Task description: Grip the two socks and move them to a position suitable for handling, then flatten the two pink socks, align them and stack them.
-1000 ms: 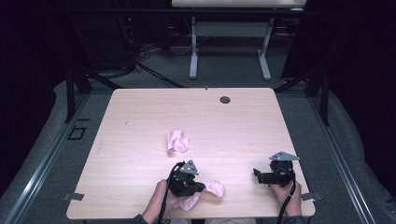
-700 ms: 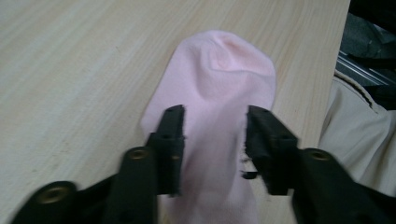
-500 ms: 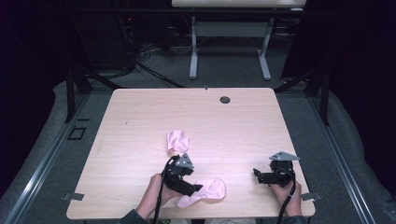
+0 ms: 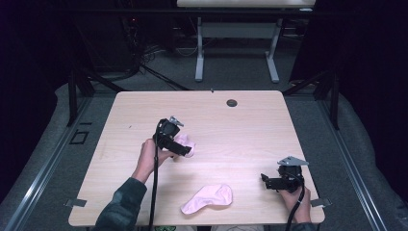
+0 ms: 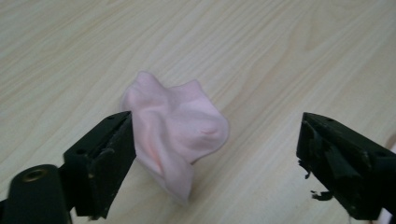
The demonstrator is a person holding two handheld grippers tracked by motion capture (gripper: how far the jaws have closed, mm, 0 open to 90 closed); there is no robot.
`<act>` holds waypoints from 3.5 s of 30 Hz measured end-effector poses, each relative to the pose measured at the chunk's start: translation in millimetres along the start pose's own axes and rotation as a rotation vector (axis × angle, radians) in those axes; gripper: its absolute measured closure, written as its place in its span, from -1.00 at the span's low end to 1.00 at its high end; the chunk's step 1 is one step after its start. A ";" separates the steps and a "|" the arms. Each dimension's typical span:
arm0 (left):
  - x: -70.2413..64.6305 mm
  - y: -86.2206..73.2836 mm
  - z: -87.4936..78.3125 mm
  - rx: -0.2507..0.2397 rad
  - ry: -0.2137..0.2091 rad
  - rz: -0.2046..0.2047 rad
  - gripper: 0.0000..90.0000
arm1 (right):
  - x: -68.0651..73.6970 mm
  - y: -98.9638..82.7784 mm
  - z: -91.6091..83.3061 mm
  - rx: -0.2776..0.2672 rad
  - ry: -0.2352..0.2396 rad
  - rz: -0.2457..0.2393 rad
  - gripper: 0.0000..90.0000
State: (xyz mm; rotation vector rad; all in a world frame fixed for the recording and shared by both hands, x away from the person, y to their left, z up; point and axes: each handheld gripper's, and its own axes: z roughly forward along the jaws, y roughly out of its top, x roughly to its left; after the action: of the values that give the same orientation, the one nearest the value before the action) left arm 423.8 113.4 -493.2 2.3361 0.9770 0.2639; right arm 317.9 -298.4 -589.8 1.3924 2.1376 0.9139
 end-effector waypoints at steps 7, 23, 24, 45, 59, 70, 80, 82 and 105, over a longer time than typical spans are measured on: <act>24.2 4.8 47.2 0.138 0.046 -0.069 -0.38 | 0.0 0.0 0.0 0.000 -0.001 0.001 -0.91; 27.8 -0.7 69.5 0.216 0.148 -0.061 0.74 | 0.1 -0.1 -0.3 0.002 0.000 0.001 -0.91; 29.5 -1.9 68.6 0.206 0.146 -0.059 0.78 | 0.1 -0.1 -0.3 0.002 0.001 0.002 -0.91; -61.1 30.1 34.7 -0.005 -0.104 0.108 0.82 | 0.1 -0.1 -0.3 0.001 0.000 0.002 -0.90; -76.6 4.6 79.7 0.093 -0.202 0.119 0.68 | 0.1 -0.1 -0.2 0.000 0.001 0.001 -0.90; -71.6 -6.3 34.4 -0.030 -0.133 0.098 -0.59 | 0.0 0.0 -1.0 0.002 0.004 0.007 -0.88; -61.0 -45.8 -7.1 -0.063 -0.007 0.062 -0.77 | 8.8 0.0 -14.2 -0.019 0.084 0.069 -1.00; -60.7 -58.4 -15.2 -0.066 0.031 0.051 -0.78 | 17.7 2.1 -22.6 -0.025 0.092 0.069 -1.00; -99.2 -107.4 -20.7 -0.010 0.107 0.035 -0.83 | 71.4 2.0 -40.3 0.033 0.147 0.018 -1.00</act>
State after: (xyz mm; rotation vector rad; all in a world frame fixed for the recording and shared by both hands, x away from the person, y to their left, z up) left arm 282.2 112.9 -535.4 2.3521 0.9832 0.4106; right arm 263.7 -244.3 -560.5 1.4009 2.2604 1.0213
